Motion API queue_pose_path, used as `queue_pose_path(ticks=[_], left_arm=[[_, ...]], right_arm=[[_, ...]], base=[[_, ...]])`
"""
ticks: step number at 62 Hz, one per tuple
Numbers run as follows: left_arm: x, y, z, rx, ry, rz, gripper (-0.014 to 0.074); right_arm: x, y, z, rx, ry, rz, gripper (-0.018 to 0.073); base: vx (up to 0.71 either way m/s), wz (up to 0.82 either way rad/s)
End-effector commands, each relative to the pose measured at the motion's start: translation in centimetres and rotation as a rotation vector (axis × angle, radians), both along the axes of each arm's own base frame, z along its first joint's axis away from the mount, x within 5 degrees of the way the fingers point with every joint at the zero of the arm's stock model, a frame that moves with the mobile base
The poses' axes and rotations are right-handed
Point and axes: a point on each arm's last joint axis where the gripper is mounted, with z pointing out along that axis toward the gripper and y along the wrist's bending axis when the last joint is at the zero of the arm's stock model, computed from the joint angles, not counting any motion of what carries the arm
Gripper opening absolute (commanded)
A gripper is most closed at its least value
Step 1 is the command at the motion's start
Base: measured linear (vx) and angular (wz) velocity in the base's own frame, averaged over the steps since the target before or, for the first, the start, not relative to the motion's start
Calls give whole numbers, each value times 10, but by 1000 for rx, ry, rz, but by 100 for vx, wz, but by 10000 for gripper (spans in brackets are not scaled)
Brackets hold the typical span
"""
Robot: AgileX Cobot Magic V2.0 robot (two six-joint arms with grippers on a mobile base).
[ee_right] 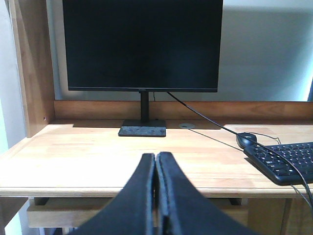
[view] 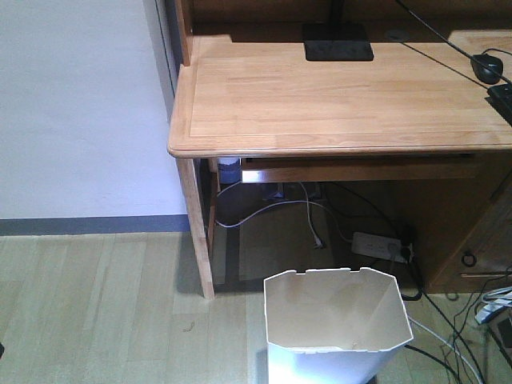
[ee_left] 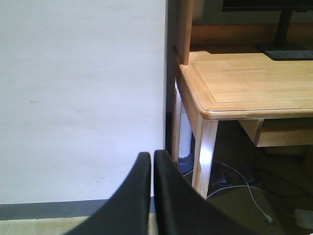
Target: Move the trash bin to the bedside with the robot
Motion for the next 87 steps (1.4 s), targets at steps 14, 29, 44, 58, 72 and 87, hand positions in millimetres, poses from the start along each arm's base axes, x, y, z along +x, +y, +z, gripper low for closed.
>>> queue_pose_path(ticks=[14,29,44,58,72,87], left_arm=[[1,0,1,-7,-65,-4,-6],[1,0,1,-7,-65,-4,-6],[1,0,1,-7,-65,-4,-6],[1,0,1,-7,-65,-4,-6],[1,0,1,-7,-65,-4,-6],[1,0,1,-7,-65,-4,-6]], right_arm=[[-4,1,19,-9,-154,13,-9],[3,0,45,-8,-29,-2,-9],[23,-1,82,-6,83,-10,-9],[40,-2,86,21,259,-18,-9],[50,-2,82,19,295,-17,-6],[50,-2,82,16,296,-17,55]], base=[[0,0],[0,0],[0,0],[0,0],[0,0],[0,0]])
